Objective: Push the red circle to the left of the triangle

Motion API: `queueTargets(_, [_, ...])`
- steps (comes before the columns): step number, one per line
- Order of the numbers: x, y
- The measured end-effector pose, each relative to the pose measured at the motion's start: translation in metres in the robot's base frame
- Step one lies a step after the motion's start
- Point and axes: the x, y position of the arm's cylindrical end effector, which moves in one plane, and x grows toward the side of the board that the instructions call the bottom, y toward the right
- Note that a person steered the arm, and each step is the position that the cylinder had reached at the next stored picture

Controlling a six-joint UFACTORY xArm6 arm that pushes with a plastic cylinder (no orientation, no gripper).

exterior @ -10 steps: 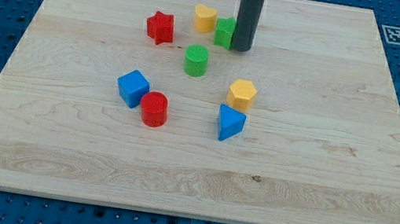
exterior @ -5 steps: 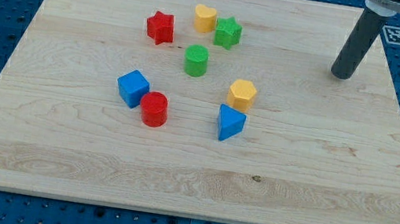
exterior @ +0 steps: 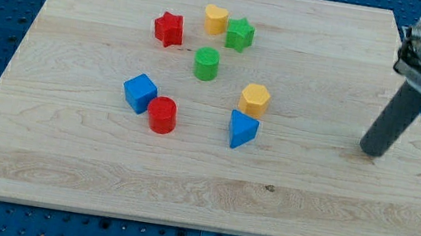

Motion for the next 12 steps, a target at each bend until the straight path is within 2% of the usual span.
queueTargets(1, [0.033, -0.018])
queueTargets(3, [0.053, -0.142])
queueTargets(5, [0.048, -0.265])
queueTargets(6, [0.029, -0.299])
queueTargets(10, [0.0, -0.326])
queueTargets(12, [-0.014, -0.314])
